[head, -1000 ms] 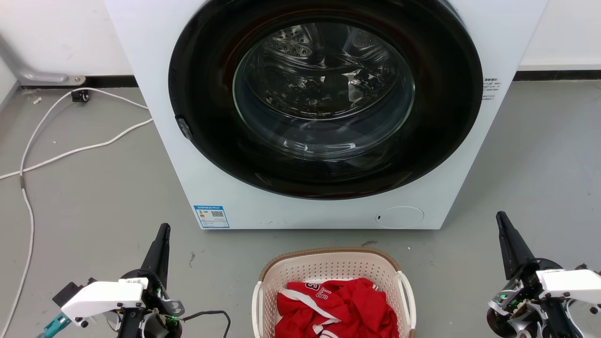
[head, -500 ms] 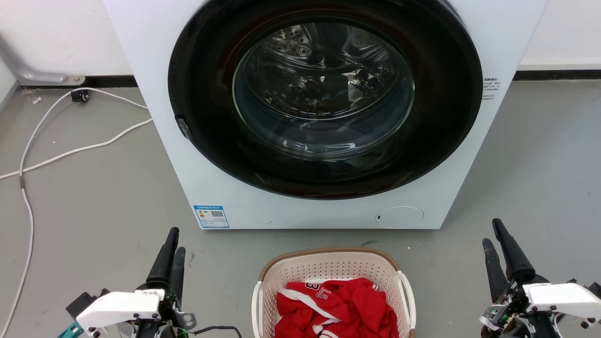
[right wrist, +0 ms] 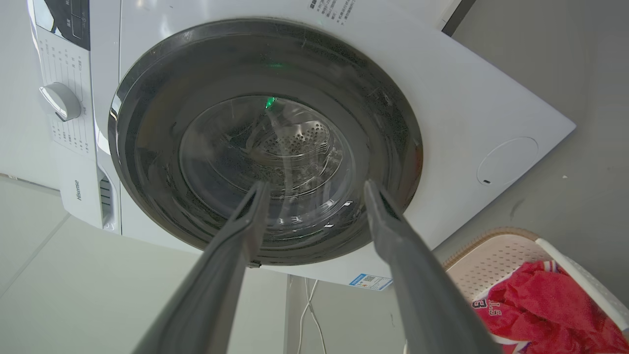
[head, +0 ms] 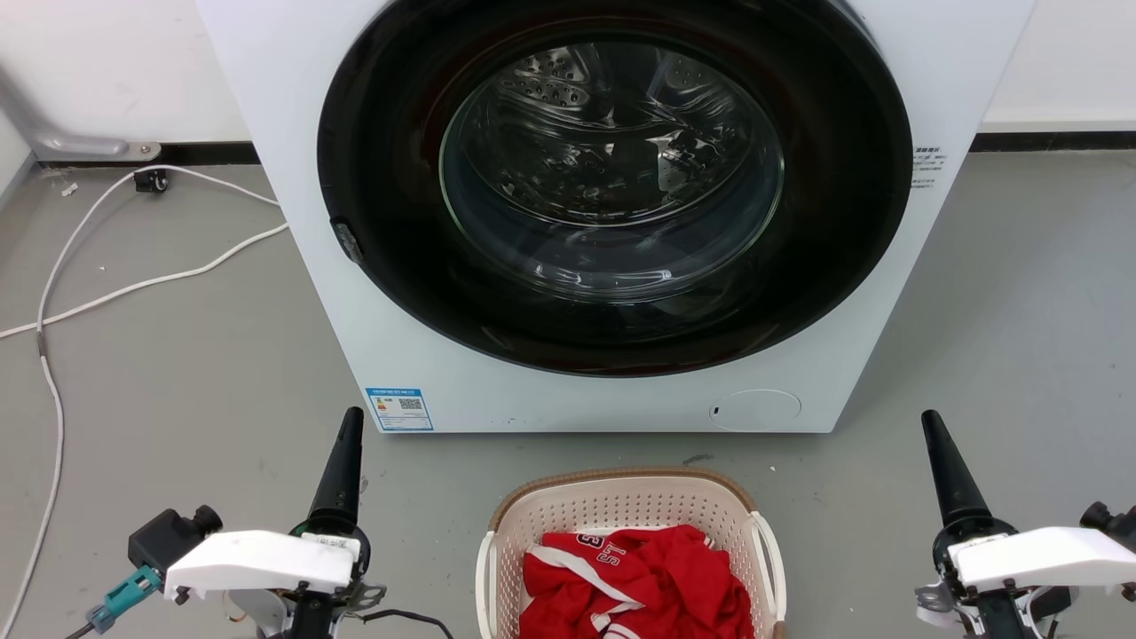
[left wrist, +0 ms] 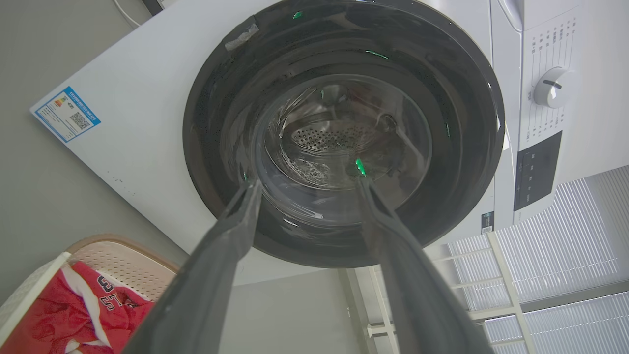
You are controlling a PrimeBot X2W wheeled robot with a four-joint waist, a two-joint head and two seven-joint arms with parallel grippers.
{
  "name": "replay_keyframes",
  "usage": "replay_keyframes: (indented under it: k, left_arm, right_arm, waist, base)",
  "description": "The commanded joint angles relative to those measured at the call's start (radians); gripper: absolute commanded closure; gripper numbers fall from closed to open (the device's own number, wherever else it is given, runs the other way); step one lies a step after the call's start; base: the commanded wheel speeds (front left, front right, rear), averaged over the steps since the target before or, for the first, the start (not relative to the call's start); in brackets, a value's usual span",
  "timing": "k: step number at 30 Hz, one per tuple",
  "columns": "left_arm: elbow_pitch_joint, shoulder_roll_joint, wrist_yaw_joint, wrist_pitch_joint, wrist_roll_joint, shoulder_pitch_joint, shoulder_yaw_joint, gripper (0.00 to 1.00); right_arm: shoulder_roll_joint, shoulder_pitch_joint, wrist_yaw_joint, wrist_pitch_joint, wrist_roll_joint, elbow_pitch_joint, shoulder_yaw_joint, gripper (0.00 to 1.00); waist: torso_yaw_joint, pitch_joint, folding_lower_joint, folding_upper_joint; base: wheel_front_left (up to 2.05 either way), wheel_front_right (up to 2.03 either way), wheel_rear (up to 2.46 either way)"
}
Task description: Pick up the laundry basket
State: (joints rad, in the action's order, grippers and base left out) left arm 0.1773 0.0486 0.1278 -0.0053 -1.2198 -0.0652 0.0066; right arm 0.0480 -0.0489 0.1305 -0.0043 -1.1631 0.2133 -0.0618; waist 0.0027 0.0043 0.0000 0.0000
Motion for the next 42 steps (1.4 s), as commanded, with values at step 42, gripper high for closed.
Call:
replay_keyframes:
  k: [42]
  left_arm:
    - [-0.040,0.010,-0.016,-0.143,0.700,0.002,-0.065,0.00]
  right_arm:
    - [0.003,0.033,0.000,-0.059,0.708,-0.103,0.030,0.00]
  waist:
    - [0.001,0.008,0.0000,0.0000]
  base:
    - [0.00,0.00,0.00]
